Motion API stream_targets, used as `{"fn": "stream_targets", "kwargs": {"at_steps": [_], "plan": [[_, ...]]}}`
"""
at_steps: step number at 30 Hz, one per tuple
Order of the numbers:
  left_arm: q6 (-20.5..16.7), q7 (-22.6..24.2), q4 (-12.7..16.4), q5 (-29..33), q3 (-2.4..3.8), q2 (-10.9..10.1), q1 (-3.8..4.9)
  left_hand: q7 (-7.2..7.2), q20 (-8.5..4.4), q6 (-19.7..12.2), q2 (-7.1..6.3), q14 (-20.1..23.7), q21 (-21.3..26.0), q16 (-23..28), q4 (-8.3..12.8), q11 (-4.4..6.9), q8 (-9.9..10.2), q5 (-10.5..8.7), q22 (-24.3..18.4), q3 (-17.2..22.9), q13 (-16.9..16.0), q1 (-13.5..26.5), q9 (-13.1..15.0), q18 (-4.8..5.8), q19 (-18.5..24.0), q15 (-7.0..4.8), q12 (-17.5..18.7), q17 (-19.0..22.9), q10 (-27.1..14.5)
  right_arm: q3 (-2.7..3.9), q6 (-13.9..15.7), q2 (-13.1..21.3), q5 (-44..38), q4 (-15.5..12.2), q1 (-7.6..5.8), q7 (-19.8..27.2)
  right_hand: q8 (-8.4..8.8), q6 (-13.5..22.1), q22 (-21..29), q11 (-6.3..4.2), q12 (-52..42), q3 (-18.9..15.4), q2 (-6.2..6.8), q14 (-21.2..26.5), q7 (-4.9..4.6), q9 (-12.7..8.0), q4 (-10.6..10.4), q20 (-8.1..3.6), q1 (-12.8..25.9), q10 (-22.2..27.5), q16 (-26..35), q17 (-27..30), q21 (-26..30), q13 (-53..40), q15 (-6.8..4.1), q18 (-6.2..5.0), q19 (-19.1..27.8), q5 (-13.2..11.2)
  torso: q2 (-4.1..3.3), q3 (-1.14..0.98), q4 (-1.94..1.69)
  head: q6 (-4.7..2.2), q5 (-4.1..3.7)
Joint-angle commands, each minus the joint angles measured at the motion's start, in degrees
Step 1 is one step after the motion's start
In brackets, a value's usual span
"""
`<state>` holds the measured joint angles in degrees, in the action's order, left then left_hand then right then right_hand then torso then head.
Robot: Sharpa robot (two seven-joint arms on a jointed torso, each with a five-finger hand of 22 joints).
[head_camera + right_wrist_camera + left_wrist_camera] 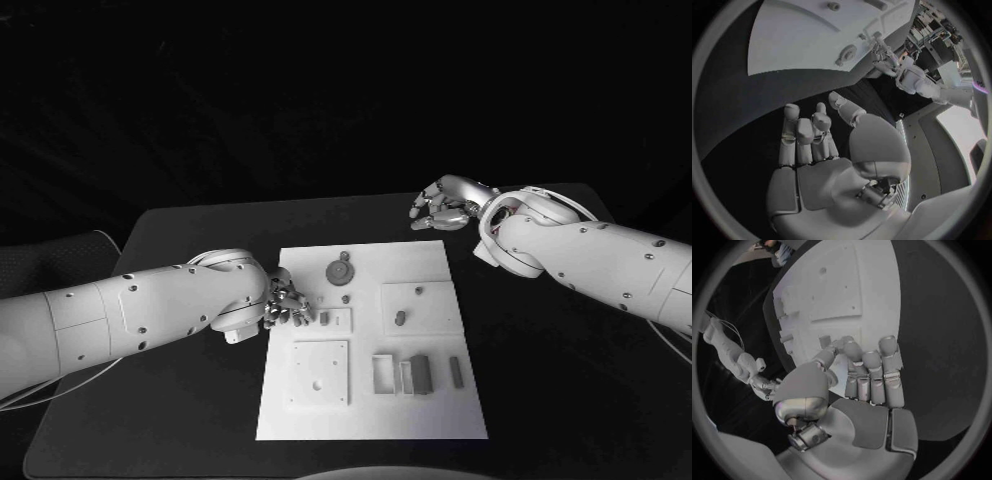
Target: Assemble the parts on the task board
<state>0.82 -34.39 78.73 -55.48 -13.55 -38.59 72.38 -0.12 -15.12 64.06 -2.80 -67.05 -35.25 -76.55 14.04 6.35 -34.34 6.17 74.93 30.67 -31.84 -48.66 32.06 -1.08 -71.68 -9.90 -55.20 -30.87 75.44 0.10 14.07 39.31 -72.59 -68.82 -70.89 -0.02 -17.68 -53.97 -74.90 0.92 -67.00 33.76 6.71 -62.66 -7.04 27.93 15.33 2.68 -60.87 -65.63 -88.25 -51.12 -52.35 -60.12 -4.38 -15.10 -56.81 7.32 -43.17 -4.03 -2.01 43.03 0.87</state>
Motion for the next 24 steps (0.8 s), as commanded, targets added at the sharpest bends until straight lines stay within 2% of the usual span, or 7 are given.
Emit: {"fn": "stream_targets", "kwargs": {"at_steps": [1, 7, 11, 21, 24], "plan": [[-1.4, 1.0, 0.25, -1.32, -0.03, 0.02, -0.08, -0.06, -0.12, 0.25, 0.49, -0.16, -0.38, -0.33, 0.57, 0.04, -0.27, 0.29, 0.63, 0.18, 0.1, -1.37, -0.06, -1.11, -0.16, -0.04, -0.39, 0.08, 0.03, 0.03, -0.8, 0.02, -0.09, 0.0, 0.05, 0.23, 0.27, -0.07, -0.98, 0.07, 0.01, 0.1, -0.06, 0.14, -0.32, 0.05, -0.31, 0.16, 0.43, 0.42, 0.25, 0.07, 0.38, 0.05, -0.44, 0.1, 0.38, 0.22, 0.01, -0.04, -0.02, 0.06, -0.02], [-1.42, 1.18, 0.82, -1.32, -0.03, -0.09, -0.25, -0.08, -0.09, 0.36, 0.75, -0.25, -0.43, -0.45, 1.2, 0.05, -0.39, 0.06, 0.61, 0.45, 0.13, -2.71, -0.11, -1.09, -0.26, -0.01, -0.51, 0.15, 0.15, 0.03, -0.8, 0.03, -0.09, -0.02, 0.1, 0.25, 0.28, -0.07, -0.98, 0.07, 0.0, 0.09, -0.05, 0.13, -0.32, 0.06, -0.34, 0.16, 0.46, 0.41, 0.24, 0.07, 0.38, 0.05, -0.44, 0.1, 0.37, 0.22, 0.01, 0.02, -0.04, 0.1, -0.05], [-1.25, 1.1, 0.9, -1.36, -0.03, -0.22, -0.3, -0.03, -0.01, 0.33, -0.04, -0.24, -0.41, -0.46, 0.96, 0.0, -0.4, -0.1, 0.56, 0.11, 0.19, -2.53, -0.19, -1.01, -0.28, 0.04, -0.5, 0.22, 0.12, 0.03, -0.78, 0.08, -0.09, -0.02, 0.1, 0.21, 0.28, -0.06, -0.98, 0.07, 0.0, 0.08, -0.04, 0.13, -0.33, 0.06, -0.37, 0.16, 0.49, 0.41, 0.24, 0.07, 0.38, 0.06, -0.43, 0.1, 0.37, 0.22, 0.01, 0.02, -0.05, 0.12, -0.03], [-1.0, 1.01, 1.1, -2.36, -0.04, -0.36, -0.44, -0.03, -0.07, 0.17, -4.03, -0.13, -0.19, -0.47, -2.42, 0.0, -0.44, -0.24, 0.31, -0.58, 0.49, -0.42, -0.51, -1.05, -0.27, -0.02, -0.44, 0.54, 0.05, 0.03, -0.75, 0.13, -0.09, -0.07, 0.11, 0.2, 0.3, -0.05, -0.98, 0.07, 0.0, 0.07, 0.01, 0.13, -0.33, 0.07, -0.4, 0.16, 0.52, 0.41, 0.24, 0.07, 0.38, 0.06, -0.43, 0.1, 0.37, 0.22, 0.01, 0.01, -0.05, 0.11, 0.03], [-0.93, 0.98, 1.21, -2.78, -0.04, -0.41, -0.49, -0.09, -0.13, 0.11, -5.72, -0.1, -0.11, -0.48, -3.7, 0.0, -0.51, -1.66, 0.24, -0.52, 0.6, 0.02, -0.59, -1.1, -0.28, -0.1, -0.43, 0.65, 0.01, 0.03, -0.74, 0.15, -0.09, -0.09, 0.12, 0.2, 0.31, -0.04, -0.98, 0.07, 0.0, 0.05, 0.04, 0.13, -0.33, 0.07, -0.41, 0.16, 0.54, 0.41, 0.23, 0.08, 0.38, 0.06, -0.43, 0.1, 0.37, 0.22, 0.02, 0.02, -0.03, 0.12, 0.06]]}}
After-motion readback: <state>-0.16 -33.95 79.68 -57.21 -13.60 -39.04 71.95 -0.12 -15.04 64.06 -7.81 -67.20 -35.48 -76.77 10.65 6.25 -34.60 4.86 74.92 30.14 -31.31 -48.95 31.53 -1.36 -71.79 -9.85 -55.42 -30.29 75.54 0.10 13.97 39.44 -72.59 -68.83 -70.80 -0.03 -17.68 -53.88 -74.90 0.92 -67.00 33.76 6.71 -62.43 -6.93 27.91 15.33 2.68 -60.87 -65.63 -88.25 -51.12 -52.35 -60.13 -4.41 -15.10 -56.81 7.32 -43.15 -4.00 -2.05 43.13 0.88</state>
